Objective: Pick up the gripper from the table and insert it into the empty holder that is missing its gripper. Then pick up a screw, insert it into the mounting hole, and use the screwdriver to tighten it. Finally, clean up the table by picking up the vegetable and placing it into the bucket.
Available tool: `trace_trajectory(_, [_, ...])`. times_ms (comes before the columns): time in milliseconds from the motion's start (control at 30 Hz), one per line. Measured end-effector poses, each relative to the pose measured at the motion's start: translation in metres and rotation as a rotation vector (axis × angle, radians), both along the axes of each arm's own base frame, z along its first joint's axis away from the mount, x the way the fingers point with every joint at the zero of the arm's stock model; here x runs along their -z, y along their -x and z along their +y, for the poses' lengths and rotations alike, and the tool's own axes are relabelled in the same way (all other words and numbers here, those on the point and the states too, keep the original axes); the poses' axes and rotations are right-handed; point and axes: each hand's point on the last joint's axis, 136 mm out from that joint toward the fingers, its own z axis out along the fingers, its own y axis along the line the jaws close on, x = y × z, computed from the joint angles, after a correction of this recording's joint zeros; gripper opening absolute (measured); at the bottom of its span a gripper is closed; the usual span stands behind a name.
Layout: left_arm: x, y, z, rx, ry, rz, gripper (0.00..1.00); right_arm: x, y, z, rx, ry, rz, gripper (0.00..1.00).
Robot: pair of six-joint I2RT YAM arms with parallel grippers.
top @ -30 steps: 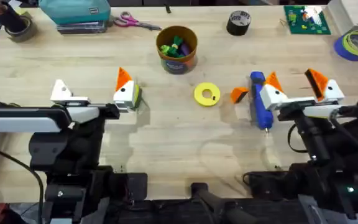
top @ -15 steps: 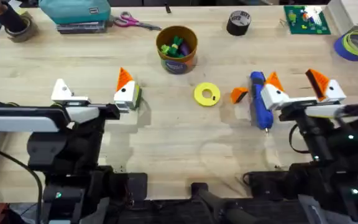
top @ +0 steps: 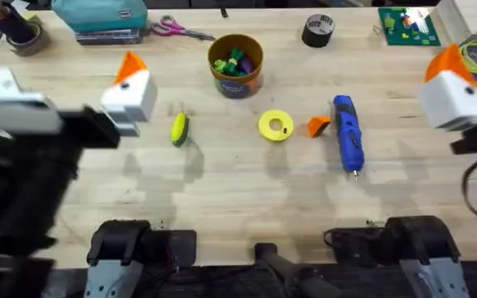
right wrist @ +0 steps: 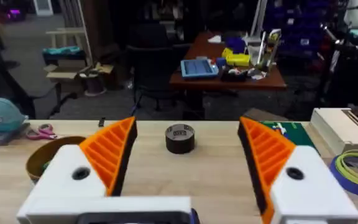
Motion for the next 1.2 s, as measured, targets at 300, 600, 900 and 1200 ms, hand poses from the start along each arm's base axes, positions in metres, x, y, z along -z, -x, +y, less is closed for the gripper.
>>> trace_trajectory(300, [-0.010,-0.035,0.000,0.000,0.001,0.289,0.985,-0.001,-0.018,0.000,-0.001,0.001,0.335,0.995])
trace_trajectory(600, [0.050,-0.060,0.000,0.000,0.002,0.690,0.985,0.045,-0.042,0.002,-0.008,0.001,0.791,0.996])
trace_trajectory(900, [0.096,-0.065,0.000,0.000,0.003,0.896,0.986,0.091,-0.049,0.002,-0.010,0.000,1.044,0.995])
trace_trajectory(1200, [0.106,-0.066,-0.001,0.003,0.005,0.936,0.986,0.097,-0.052,0.002,-0.010,0.000,1.071,0.996])
